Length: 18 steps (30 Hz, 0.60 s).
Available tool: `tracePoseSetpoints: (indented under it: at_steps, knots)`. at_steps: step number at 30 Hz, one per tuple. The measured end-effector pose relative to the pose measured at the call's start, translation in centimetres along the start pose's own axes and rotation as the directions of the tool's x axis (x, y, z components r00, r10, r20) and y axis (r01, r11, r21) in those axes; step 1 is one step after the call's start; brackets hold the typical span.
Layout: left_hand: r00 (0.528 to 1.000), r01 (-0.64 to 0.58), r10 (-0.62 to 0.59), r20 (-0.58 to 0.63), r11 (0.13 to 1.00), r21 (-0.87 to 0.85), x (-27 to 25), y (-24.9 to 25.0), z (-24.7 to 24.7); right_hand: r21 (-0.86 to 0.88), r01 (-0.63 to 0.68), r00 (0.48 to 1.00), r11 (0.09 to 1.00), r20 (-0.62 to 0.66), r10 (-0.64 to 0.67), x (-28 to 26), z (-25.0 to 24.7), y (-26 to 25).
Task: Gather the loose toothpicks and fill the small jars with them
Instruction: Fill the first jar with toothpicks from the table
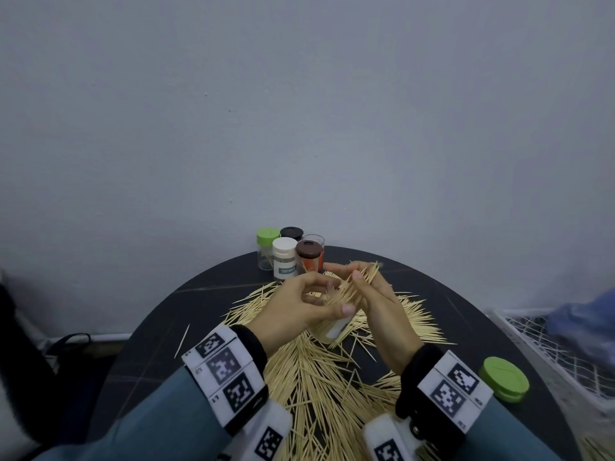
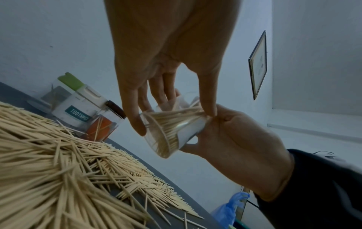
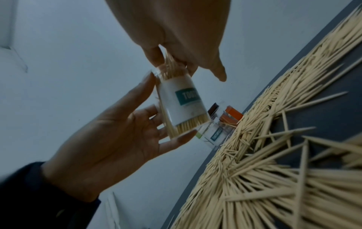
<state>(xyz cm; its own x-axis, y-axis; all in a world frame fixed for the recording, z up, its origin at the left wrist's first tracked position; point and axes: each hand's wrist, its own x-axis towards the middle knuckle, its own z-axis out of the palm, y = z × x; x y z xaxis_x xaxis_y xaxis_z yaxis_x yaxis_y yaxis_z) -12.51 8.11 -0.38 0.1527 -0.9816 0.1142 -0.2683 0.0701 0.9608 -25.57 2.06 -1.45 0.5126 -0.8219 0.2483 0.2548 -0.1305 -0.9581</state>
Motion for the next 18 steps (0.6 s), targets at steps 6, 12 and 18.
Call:
tracePoseSetpoints:
  at_steps: [6, 12, 18]
  knots:
    - [0.998, -0.008, 0.007, 0.058, 1.0, 0.02, -0.14, 0.08, 0.21, -0.142, 0.053, 0.997, 0.988, -0.051, -0.06, 0.17, -0.55, -0.31]
    - [1.0, 0.008, -0.008, 0.02, 1.0, -0.03, -0.22, 0.39, 0.13, -0.251, -0.053, 0.998, 0.967, 0.012, 0.058, -0.43, -0.19, -0.49]
    - [0.999, 0.0, 0.0, 0.038, 1.0, -0.018, -0.28, 0.24, 0.03, -0.246, -0.06, 0.998, 0.967, -0.017, 0.058, 0.08, -0.65, -0.81]
